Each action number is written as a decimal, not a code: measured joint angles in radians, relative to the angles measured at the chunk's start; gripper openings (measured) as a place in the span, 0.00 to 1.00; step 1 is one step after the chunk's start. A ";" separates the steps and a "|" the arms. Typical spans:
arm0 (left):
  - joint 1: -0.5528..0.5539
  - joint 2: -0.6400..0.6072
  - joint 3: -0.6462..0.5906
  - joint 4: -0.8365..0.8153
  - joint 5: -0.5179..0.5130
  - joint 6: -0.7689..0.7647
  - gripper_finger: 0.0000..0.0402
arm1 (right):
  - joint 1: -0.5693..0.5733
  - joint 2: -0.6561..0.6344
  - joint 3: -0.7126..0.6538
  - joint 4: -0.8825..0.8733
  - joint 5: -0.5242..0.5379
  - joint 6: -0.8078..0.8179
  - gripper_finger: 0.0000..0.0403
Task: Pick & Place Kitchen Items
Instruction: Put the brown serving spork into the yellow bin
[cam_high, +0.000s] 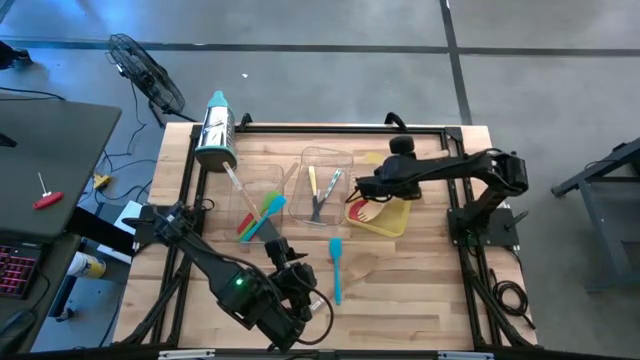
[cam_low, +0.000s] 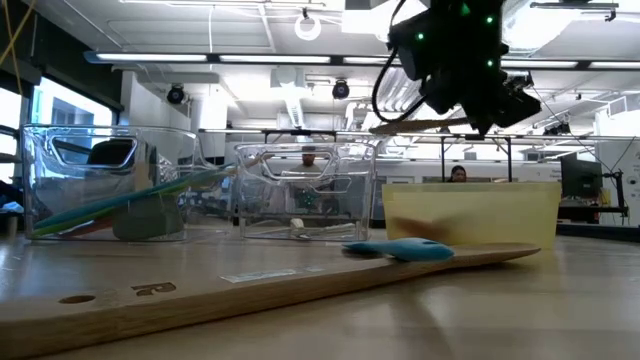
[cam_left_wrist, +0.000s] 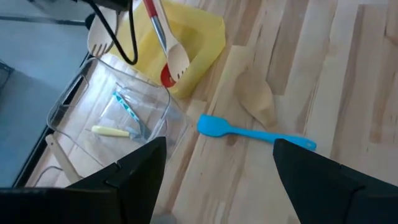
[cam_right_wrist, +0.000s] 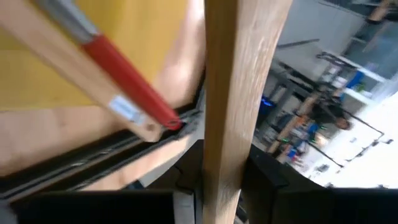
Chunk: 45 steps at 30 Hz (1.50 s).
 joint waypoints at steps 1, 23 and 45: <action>0.000 0.002 0.000 -0.003 0.002 -0.003 0.72 | 0.006 -0.003 -0.004 0.001 -0.020 0.001 0.16; 0.000 0.005 0.000 -0.025 -0.027 -0.036 0.72 | 0.131 -0.015 -0.318 0.038 0.103 -0.121 0.16; 0.000 0.005 0.000 -0.022 -0.030 -0.047 0.72 | 0.184 -0.015 -0.318 0.529 -0.015 -0.441 0.16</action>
